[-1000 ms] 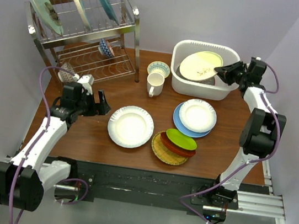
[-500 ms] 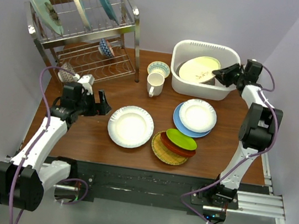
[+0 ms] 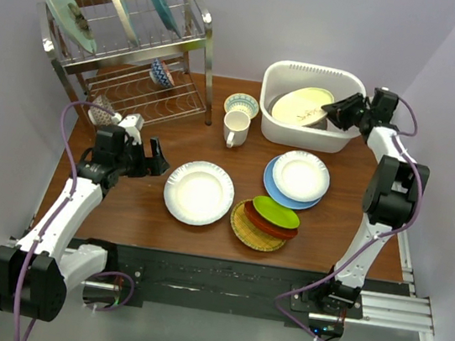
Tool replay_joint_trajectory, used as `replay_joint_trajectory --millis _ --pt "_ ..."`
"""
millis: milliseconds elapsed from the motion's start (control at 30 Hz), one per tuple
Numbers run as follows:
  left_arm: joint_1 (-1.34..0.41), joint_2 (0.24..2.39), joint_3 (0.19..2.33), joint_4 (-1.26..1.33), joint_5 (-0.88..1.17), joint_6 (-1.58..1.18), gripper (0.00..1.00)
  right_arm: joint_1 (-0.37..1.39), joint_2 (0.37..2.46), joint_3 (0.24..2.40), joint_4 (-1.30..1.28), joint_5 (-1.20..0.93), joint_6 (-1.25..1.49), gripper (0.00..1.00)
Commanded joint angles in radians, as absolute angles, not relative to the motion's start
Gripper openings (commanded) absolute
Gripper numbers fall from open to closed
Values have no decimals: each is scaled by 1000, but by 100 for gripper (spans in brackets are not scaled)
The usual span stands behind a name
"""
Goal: Place the plates into the plastic bin on the countertop
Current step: Place the plate in the plastic bin.
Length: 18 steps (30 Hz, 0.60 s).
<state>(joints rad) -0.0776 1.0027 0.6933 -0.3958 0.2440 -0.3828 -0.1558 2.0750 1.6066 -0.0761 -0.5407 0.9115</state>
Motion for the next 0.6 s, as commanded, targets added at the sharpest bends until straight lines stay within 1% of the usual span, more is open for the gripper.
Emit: replay_joint_trajectory --millis 0,33,133,233,433,567 --pt "-67 1003 693 -354 265 -377 100 -150 2046 1684 -60 -563 887 41" --pt "-67 1003 693 -354 265 -377 100 -150 2043 1690 -87 -557 870 48" --pt "-67 1003 693 -354 267 -379 100 -150 2040 1704 -145 -523 827 56" --pt "-67 1002 693 -356 265 -379 100 -150 2036 1715 -192 -497 790 58" --pt "-67 1002 693 -354 267 -379 100 -149 2051 1793 -340 -417 678 60" --pt "-67 1003 693 -354 270 -379 100 -149 2034 1776 -371 -367 637 60"
